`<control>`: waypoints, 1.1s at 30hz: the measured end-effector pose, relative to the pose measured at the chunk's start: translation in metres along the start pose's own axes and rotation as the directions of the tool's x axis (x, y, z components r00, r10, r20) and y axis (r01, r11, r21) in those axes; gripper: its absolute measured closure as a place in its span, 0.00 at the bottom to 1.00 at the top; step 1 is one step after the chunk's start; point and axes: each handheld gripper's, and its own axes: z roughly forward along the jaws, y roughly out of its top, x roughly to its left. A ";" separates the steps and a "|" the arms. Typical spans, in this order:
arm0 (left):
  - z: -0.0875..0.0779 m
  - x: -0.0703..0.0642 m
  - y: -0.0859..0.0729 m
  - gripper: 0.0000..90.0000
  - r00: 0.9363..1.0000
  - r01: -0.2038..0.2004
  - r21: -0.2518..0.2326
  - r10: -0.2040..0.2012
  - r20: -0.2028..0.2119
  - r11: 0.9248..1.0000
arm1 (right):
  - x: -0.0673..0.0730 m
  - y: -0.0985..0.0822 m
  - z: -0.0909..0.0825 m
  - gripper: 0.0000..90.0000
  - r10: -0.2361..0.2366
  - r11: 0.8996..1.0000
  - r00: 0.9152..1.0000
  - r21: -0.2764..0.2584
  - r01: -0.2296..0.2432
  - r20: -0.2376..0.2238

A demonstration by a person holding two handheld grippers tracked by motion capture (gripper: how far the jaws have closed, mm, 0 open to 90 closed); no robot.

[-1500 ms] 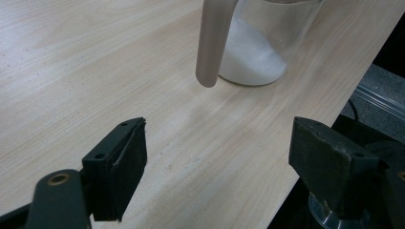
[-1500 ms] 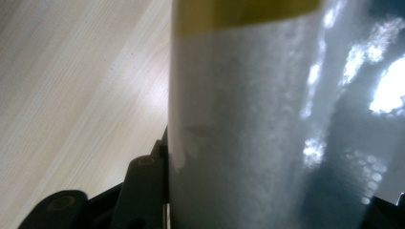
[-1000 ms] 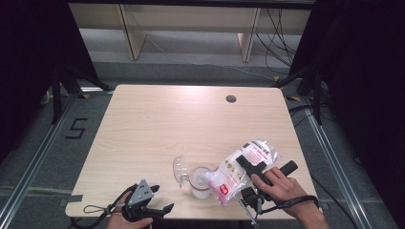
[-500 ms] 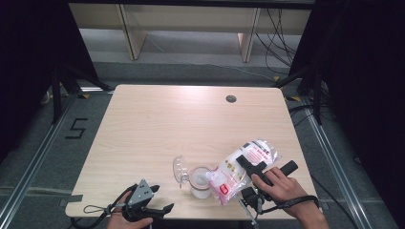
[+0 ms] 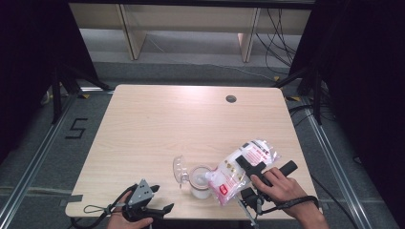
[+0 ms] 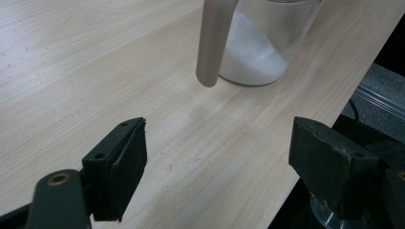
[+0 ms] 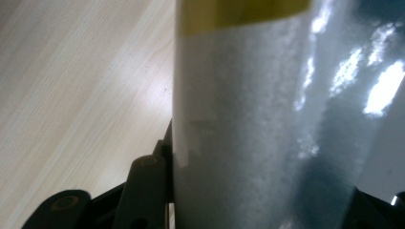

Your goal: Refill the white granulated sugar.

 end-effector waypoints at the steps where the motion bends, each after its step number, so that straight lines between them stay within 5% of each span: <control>1: 0.000 0.000 0.000 0.23 1.000 -0.004 -0.001 0.004 0.001 1.000 | 0.000 0.000 0.000 0.68 0.004 1.000 1.000 0.000 -0.004 -0.001; 4: 0.000 -0.001 0.000 0.23 1.000 0.018 0.009 -0.018 -0.006 1.000 | -0.002 -0.001 -0.002 0.68 0.019 1.000 1.000 -0.005 -0.019 0.007; 6: 0.000 0.000 0.000 0.23 1.000 -0.006 -0.002 0.006 0.001 1.000 | -0.005 -0.001 -0.002 0.68 -0.032 0.999 0.999 -0.010 0.032 0.018; 10: 0.001 -0.001 -0.001 0.23 1.000 0.027 -0.007 -0.027 0.002 1.000 | -0.003 0.001 -0.001 0.68 -0.050 0.999 0.999 0.004 0.050 0.004; 12: 0.000 0.000 0.000 0.23 1.000 0.000 -0.006 0.000 0.004 1.000 | -0.001 0.001 -0.001 0.69 -0.021 1.000 1.000 0.008 0.021 -0.001; 13: -0.001 -0.001 0.000 0.23 1.000 0.018 0.010 -0.018 -0.004 1.000 | 0.000 0.001 -0.001 0.69 0.000 1.000 1.000 -0.002 0.001 0.005; 17: 0.000 0.000 0.000 0.23 1.000 -0.003 0.000 0.003 0.001 1.000 | -0.001 0.001 -0.001 0.69 -0.001 1.000 1.000 0.002 0.001 0.009; 19: 0.000 -0.001 0.000 0.23 1.000 0.022 0.004 -0.022 -0.003 1.000 | -0.005 -0.001 -0.001 0.69 -0.066 0.998 0.998 -0.005 0.066 0.007; 21: 0.000 -0.001 0.000 0.23 1.000 0.023 0.001 -0.023 -0.001 1.000 | -0.002 0.001 -0.002 0.69 -0.014 1.000 1.000 0.003 0.014 0.006; 22: 0.001 0.000 -0.001 0.23 1.000 -0.003 -0.013 0.003 0.004 1.000 | -0.002 0.001 -0.002 0.69 -0.016 1.000 1.000 0.002 0.016 0.005; 23: 0.000 0.000 0.000 0.23 1.000 -0.001 0.001 0.001 -0.001 1.000 | -0.004 0.000 -0.001 0.69 -0.043 0.999 0.999 -0.008 0.043 0.009; 26: 0.000 -0.001 0.000 0.23 1.000 0.023 0.002 -0.023 -0.001 1.000 | -0.001 0.001 -0.001 0.69 -0.002 1.000 1.000 0.000 0.002 0.005; 29: -0.001 0.000 0.000 0.23 1.000 -0.003 0.009 0.003 -0.001 1.000 | 0.000 0.000 -0.001 0.69 0.001 1.000 1.000 -0.001 -0.001 0.003; 30: 0.000 -0.001 -0.001 0.23 1.000 0.024 0.002 -0.024 -0.001 1.000 | 0.000 0.000 -0.001 0.69 0.000 1.000 1.000 0.001 0.000 0.004; 33: 0.000 0.000 0.000 0.23 1.000 -0.001 0.002 0.001 -0.001 1.000 | -0.002 -0.001 -0.001 0.69 -0.026 1.000 1.000 -0.009 0.026 0.001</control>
